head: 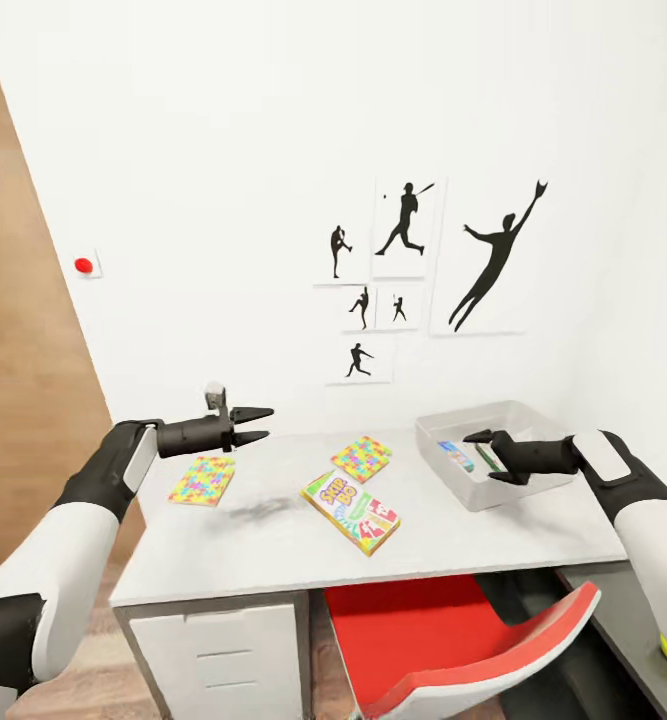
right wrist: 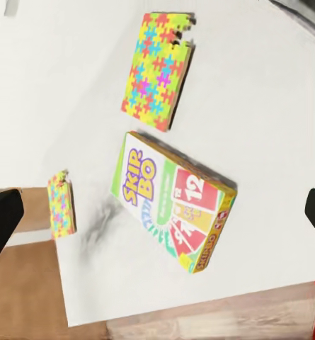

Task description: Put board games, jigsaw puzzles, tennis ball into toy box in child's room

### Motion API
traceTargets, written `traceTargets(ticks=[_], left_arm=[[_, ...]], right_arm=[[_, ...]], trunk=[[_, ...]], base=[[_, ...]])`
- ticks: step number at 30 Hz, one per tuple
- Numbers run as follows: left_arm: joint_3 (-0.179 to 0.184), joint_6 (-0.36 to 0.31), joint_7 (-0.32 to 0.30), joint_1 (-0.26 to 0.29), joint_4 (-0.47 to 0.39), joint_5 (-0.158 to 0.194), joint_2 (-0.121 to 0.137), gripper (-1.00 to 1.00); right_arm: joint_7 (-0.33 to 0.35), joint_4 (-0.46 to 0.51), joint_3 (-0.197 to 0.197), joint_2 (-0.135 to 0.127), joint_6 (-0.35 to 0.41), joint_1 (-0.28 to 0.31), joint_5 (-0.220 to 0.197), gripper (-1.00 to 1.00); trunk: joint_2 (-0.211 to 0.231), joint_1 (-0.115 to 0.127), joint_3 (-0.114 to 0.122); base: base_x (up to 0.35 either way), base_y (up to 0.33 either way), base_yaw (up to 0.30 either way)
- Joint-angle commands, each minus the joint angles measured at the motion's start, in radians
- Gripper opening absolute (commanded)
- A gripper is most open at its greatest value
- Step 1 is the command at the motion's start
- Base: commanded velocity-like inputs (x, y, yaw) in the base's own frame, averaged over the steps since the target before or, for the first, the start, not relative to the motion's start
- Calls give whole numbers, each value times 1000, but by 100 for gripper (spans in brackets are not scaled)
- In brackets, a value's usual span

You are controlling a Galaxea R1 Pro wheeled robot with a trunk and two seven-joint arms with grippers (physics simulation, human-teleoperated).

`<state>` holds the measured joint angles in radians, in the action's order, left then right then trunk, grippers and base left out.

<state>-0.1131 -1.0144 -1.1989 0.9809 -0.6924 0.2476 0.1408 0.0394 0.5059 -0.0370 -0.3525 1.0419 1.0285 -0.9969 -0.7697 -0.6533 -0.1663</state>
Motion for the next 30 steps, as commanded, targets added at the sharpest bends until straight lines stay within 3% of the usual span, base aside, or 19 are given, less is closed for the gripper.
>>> traceTargets(ticks=[1, 10, 19, 25, 30], left_arm=[[-1, -5, -2, 1, 1, 1, 3, 100], [0, -3, -2, -2, 1, 1, 37, 100], [0, 0, -1, -7, 1, 0, 90, 100], [0, 7, 2, -24, 2, -1, 138, 100], [-1, 70, 2, -45, 7, -24, 190, 100]], right_arm=[[4, 0, -4, 1, 5, 1, 7, 100], [2, 1, -4, 8, 5, 1, 7, 100], [3, 2, -4, 11, 5, 1, 7, 100], [7, 3, -2, 12, 5, 1, 6, 100], [8, 37, 2, 14, 5, 1, 3, 100]], trunk=[[-1, 0, -1], [-1, 0, 9], [-1, 0, 18], [-1, 0, 25], [-1, 0, 30]], base=[[-208, 213, 237], [-102, 114, 237], [-5, 6, 237], [0, 0, 237], [0, 0, 237]])
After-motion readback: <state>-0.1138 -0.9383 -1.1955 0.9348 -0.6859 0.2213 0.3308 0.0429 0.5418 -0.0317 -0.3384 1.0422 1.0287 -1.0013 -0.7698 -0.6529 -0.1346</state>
